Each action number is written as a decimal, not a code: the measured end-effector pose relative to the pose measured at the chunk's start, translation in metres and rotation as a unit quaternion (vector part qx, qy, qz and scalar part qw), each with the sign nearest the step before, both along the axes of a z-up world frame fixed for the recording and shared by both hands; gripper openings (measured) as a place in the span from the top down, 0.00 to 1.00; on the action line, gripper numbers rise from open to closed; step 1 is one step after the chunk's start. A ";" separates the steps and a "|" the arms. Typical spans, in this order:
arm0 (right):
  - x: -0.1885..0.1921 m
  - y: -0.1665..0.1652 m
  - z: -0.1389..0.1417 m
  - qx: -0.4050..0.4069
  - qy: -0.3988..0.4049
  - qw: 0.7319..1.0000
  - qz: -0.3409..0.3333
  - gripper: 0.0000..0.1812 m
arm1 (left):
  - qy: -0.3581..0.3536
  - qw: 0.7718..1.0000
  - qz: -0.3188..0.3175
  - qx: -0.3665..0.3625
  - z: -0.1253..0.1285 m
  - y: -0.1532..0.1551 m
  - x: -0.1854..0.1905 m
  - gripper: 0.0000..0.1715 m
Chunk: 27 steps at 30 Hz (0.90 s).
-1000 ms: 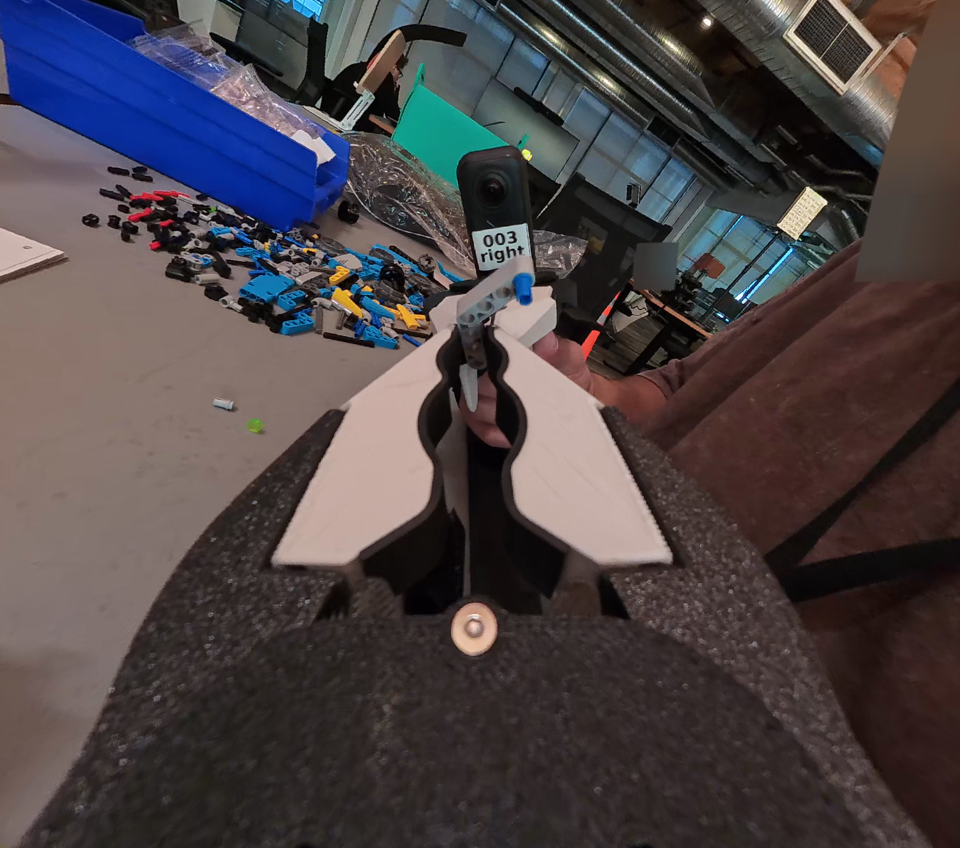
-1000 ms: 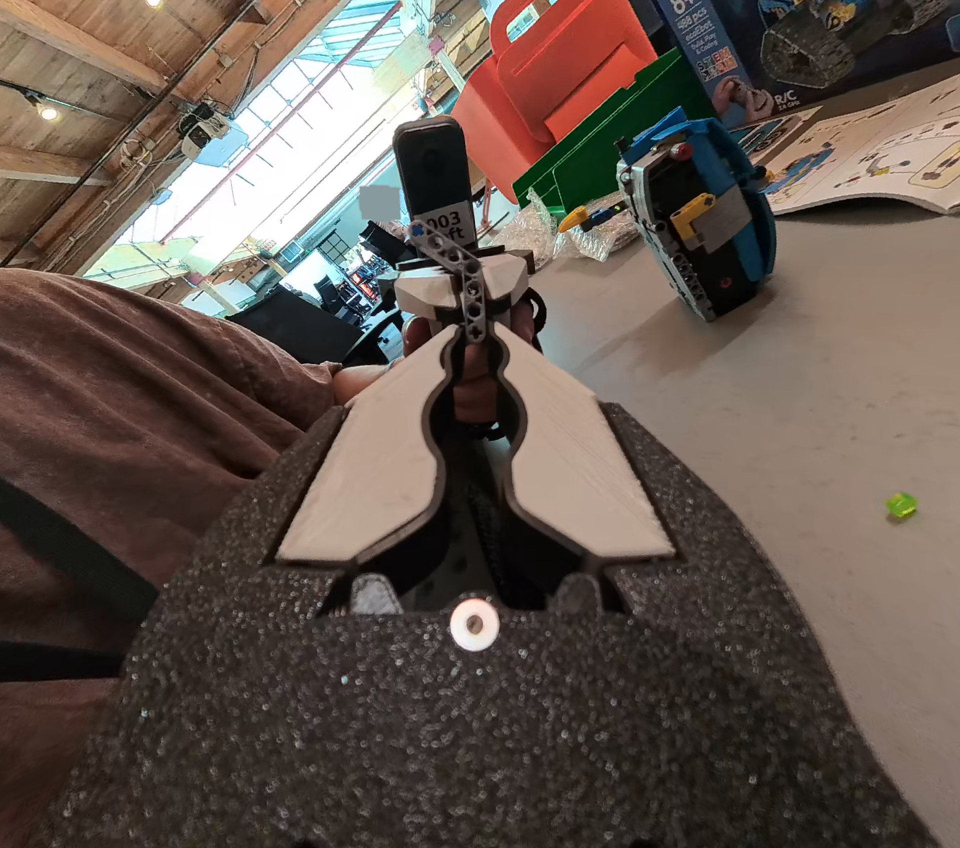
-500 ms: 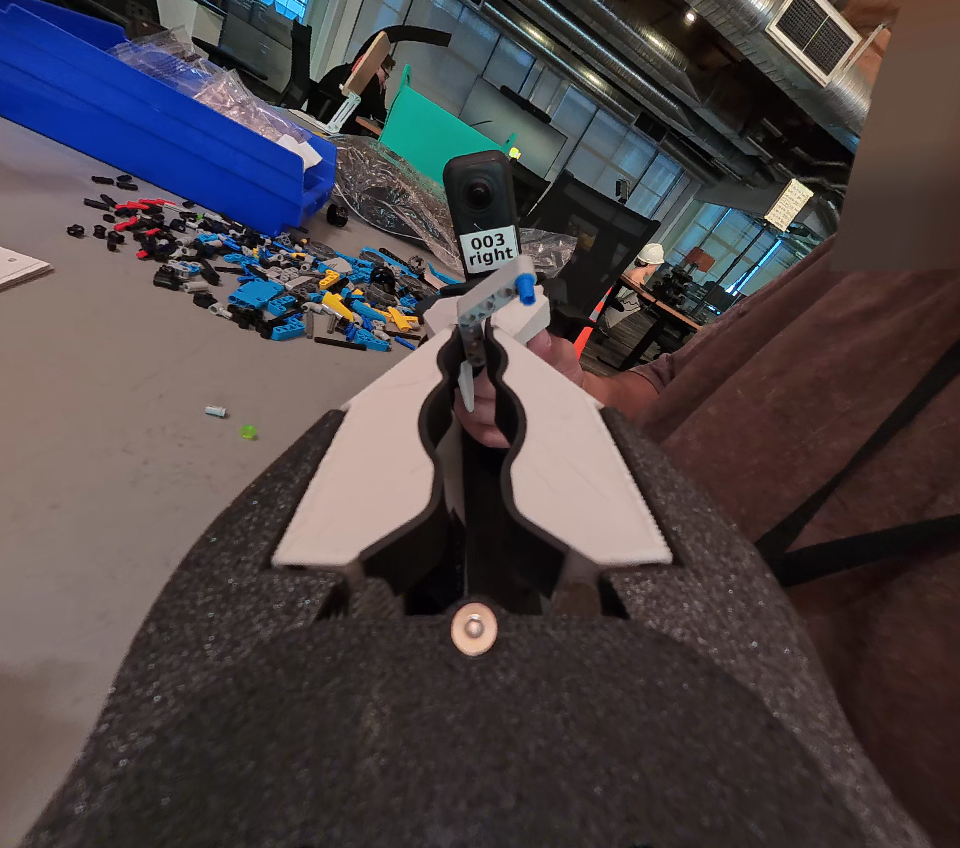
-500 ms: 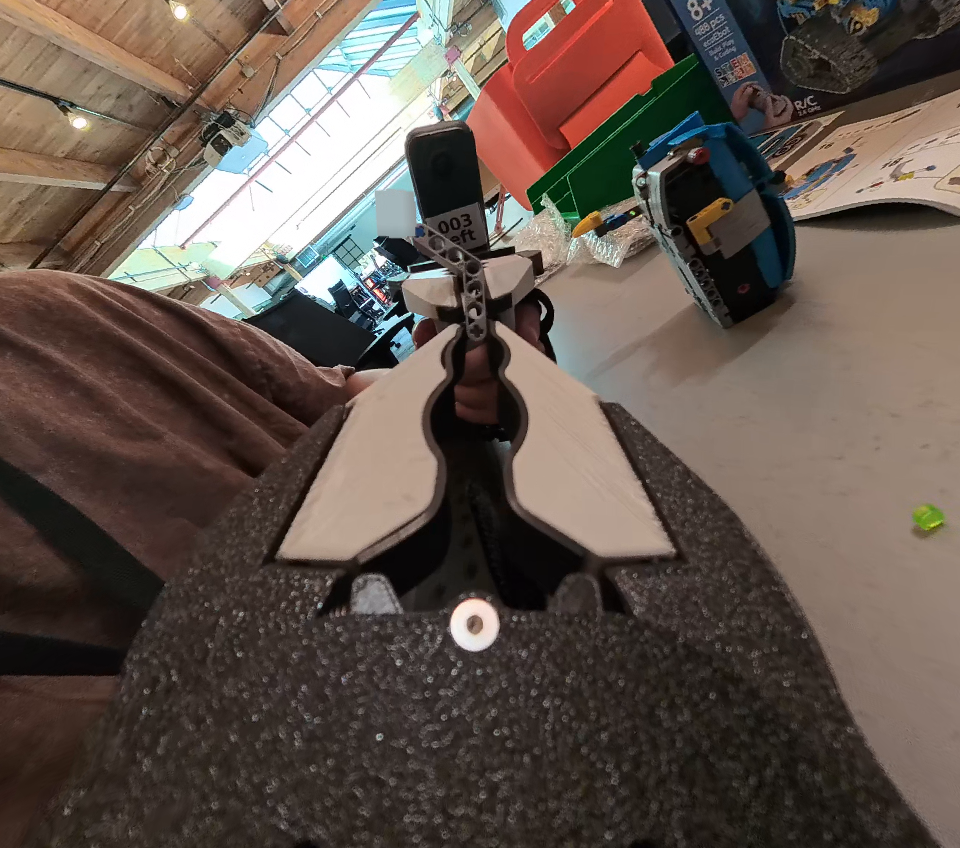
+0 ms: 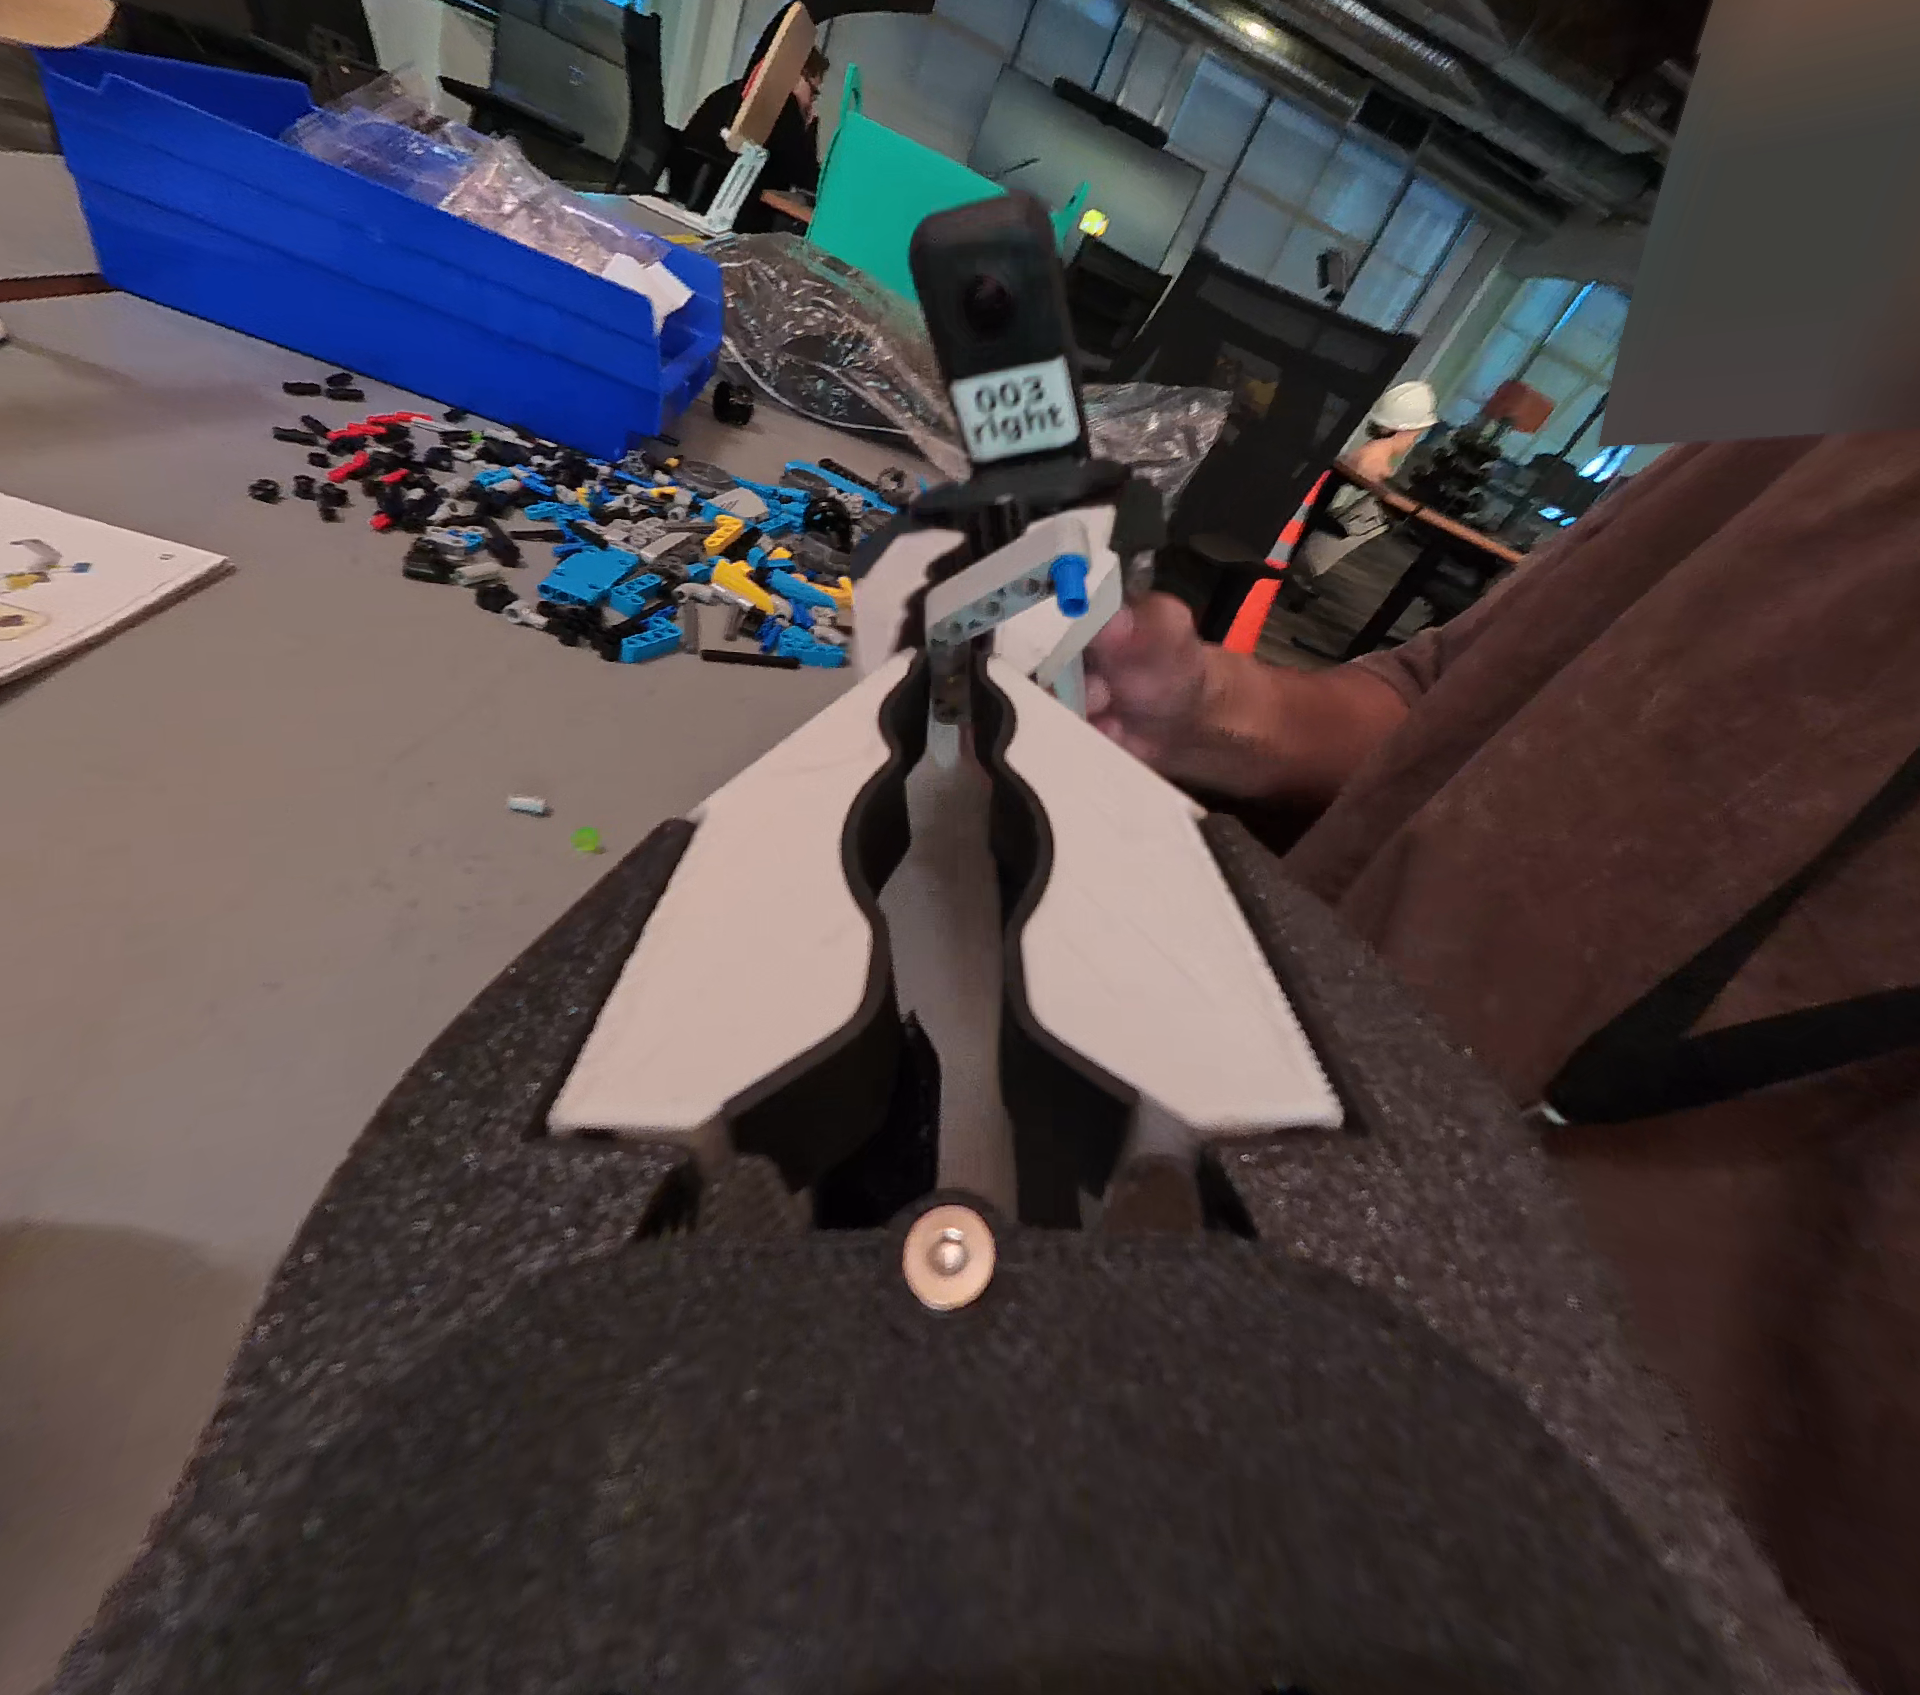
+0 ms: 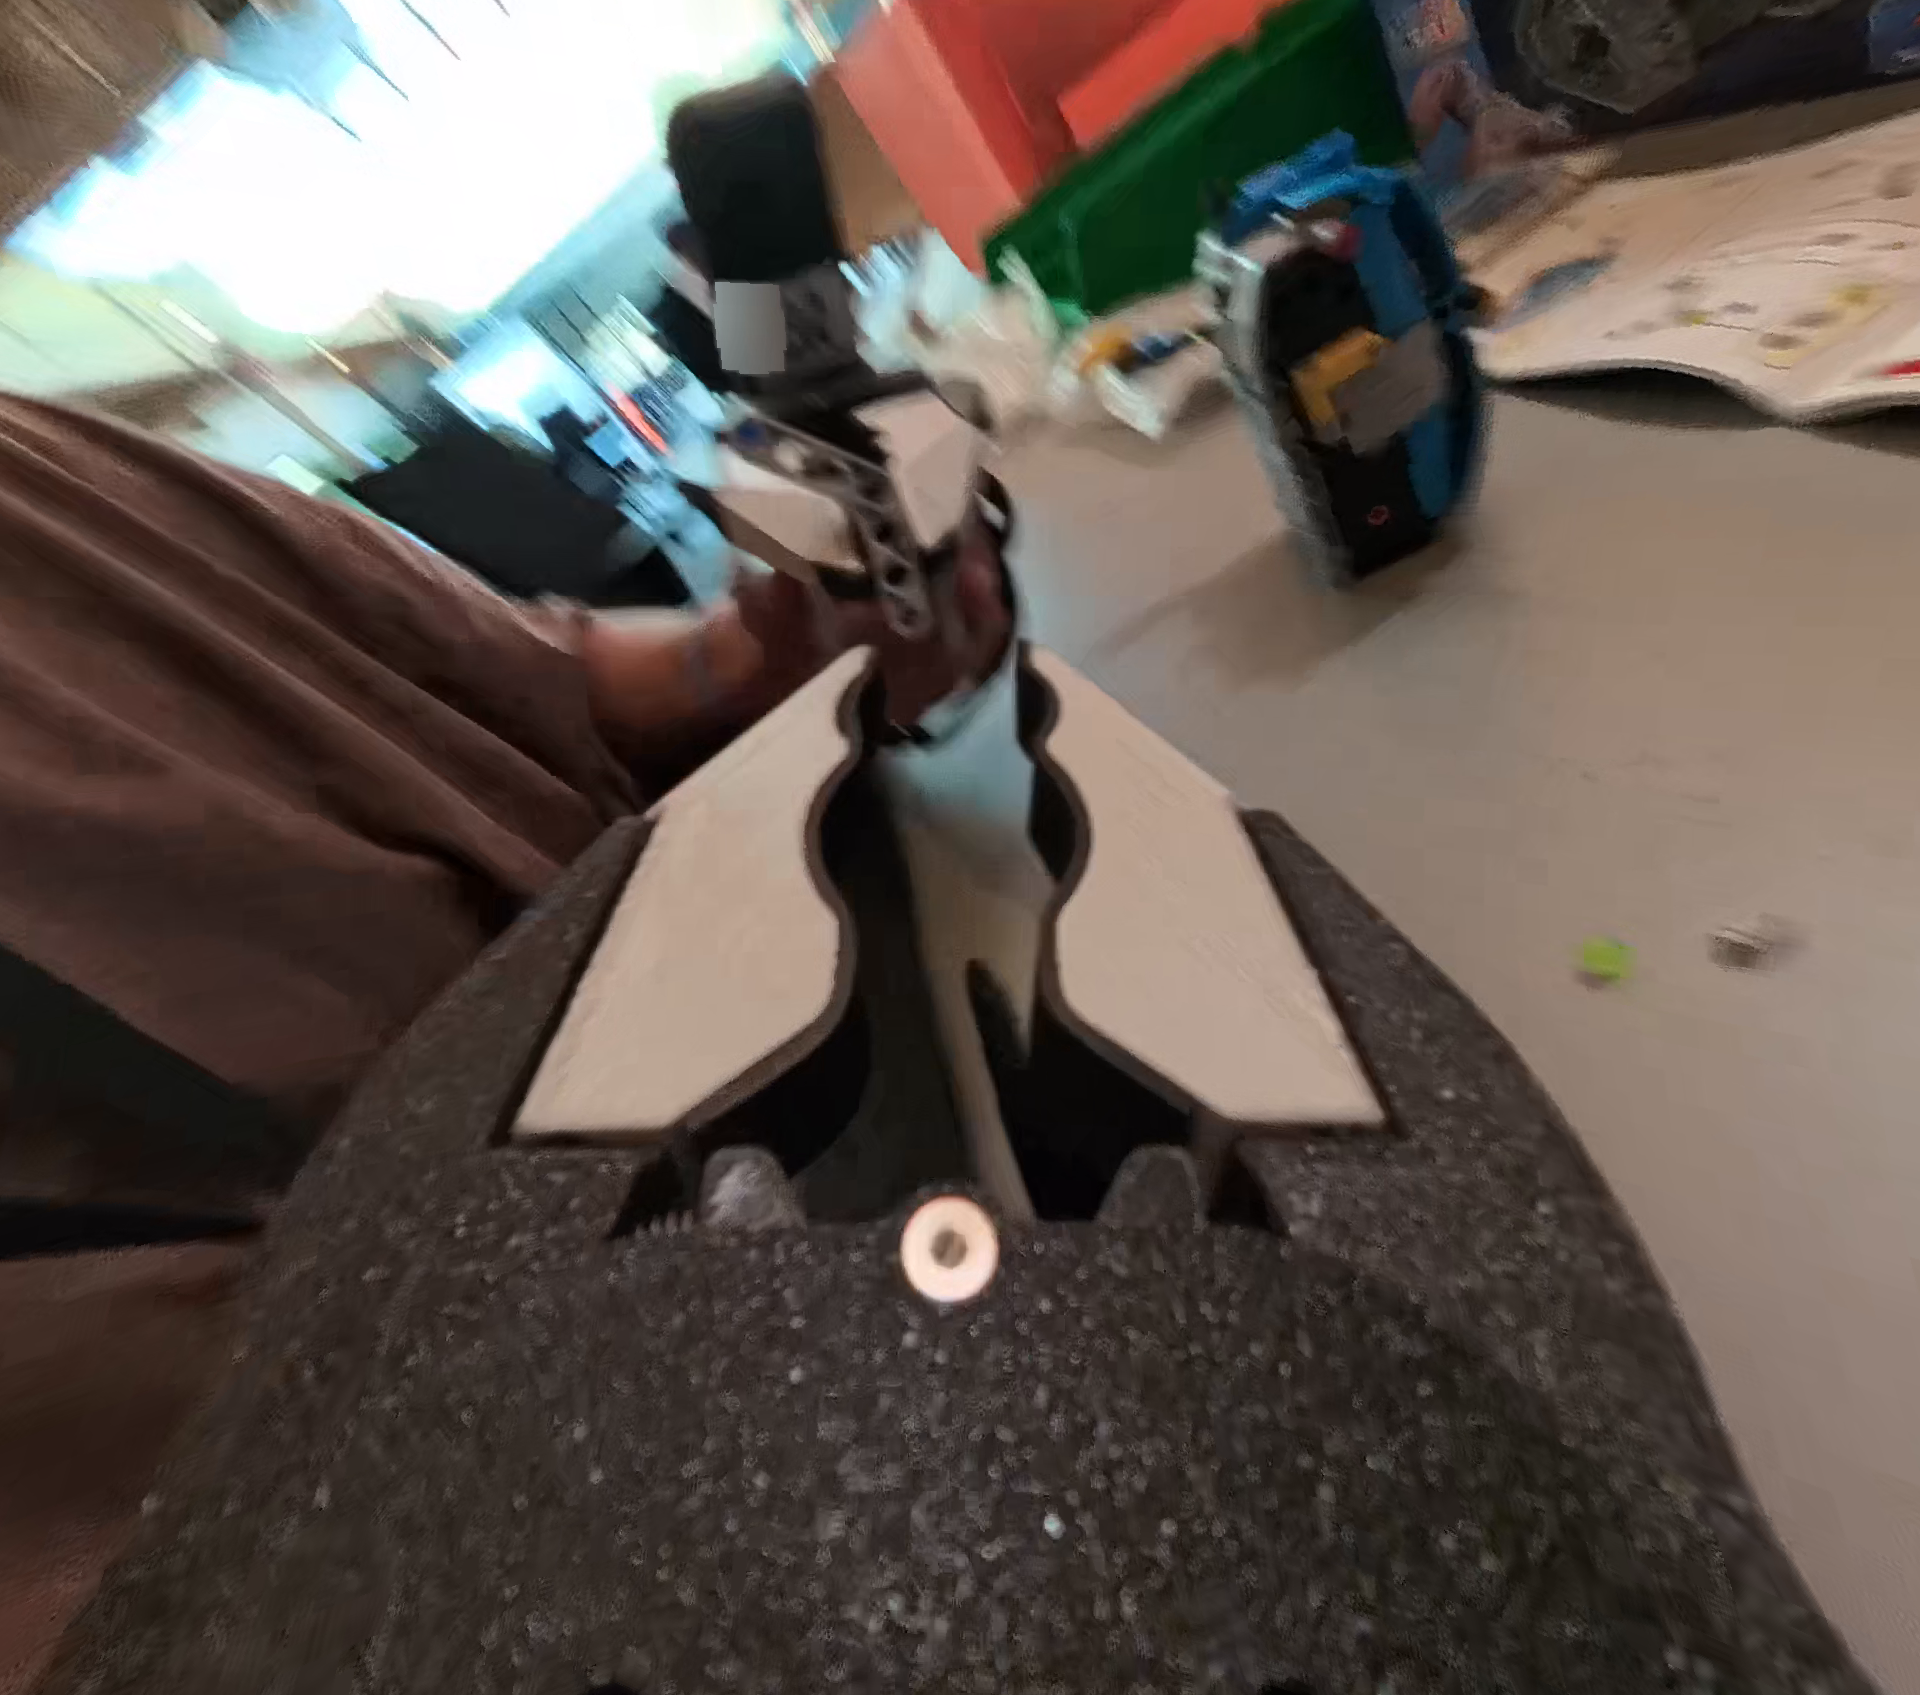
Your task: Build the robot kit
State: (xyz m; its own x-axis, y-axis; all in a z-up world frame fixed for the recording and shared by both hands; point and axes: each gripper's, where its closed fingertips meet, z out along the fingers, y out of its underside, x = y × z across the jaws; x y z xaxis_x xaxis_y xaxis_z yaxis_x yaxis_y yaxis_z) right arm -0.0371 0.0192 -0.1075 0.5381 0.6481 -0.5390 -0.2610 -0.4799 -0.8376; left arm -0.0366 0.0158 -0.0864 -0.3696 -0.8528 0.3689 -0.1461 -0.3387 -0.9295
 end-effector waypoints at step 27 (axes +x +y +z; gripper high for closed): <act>0.100 0.058 -0.113 -0.145 -0.340 0.903 -0.219 0.92 | -0.010 1.000 -0.008 0.026 -0.028 0.032 0.008 0.96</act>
State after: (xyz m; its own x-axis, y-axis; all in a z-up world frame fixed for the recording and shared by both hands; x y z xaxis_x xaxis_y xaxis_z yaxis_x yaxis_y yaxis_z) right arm 0.0632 0.0768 -0.2210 0.9790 0.1778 -0.1000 0.0487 -0.6796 -0.7320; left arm -0.0291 0.0482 -0.1141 -0.3902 -0.8648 0.3160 -0.1328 -0.2867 -0.9488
